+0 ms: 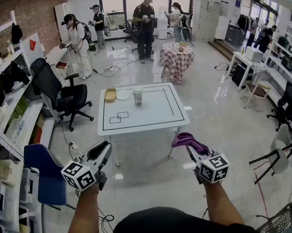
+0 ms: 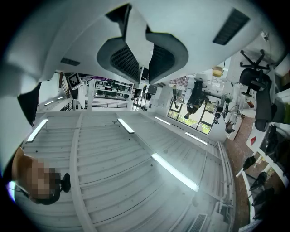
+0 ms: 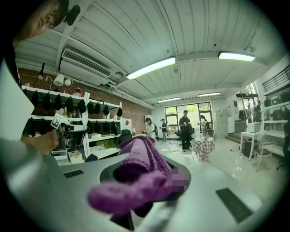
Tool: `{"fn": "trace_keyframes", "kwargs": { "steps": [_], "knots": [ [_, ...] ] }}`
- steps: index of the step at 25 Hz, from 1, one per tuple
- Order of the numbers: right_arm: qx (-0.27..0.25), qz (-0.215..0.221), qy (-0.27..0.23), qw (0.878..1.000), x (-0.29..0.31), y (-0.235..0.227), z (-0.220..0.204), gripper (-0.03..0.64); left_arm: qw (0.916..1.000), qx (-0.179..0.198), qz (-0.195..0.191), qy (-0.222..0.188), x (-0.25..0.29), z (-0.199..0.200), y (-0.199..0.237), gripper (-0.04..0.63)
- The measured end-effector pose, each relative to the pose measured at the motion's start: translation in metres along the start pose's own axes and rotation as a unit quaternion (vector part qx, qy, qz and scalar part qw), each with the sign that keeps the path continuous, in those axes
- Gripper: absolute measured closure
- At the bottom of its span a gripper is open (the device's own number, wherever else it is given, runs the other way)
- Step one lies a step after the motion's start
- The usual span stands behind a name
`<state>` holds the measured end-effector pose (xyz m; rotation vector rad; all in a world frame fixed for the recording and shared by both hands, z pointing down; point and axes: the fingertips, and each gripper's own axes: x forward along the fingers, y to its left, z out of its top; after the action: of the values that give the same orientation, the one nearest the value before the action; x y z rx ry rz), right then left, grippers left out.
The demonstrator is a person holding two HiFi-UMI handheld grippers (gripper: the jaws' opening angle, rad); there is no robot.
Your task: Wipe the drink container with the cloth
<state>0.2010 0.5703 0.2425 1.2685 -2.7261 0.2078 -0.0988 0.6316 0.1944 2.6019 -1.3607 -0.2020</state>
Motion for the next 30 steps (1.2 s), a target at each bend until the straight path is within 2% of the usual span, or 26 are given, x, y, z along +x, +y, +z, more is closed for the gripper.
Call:
{"fn": "trace_keyframes", "kwargs": {
  "steps": [7, 14, 19, 23, 30],
  "knots": [
    [-0.011, 0.005, -0.002, 1.0, 0.053, 0.013, 0.012, 0.538, 0.9997, 0.019, -0.012, 0.008, 0.011, 0.011, 0.037, 0.512],
    [0.019, 0.029, -0.032, 0.999, 0.086, 0.045, 0.026, 0.538, 0.9996, 0.019, -0.016, 0.013, -0.001, 0.02, 0.085, 0.512],
    [0.02, 0.024, -0.024, 0.999, 0.106, 0.057, 0.02, 0.538, 0.9992, 0.015, -0.025, 0.027, -0.003, 0.012, 0.106, 0.512],
    [0.029, 0.017, -0.027, 0.999, 0.117, 0.048, 0.015, 0.537, 0.9991, 0.007, -0.026, 0.034, 0.007, 0.003, 0.121, 0.512],
    [0.066, 0.003, -0.012, 0.998, 0.149, 0.006, -0.014, 0.538, 0.9979, -0.006, -0.031, 0.057, 0.049, -0.015, 0.147, 0.512]
  ]
}}
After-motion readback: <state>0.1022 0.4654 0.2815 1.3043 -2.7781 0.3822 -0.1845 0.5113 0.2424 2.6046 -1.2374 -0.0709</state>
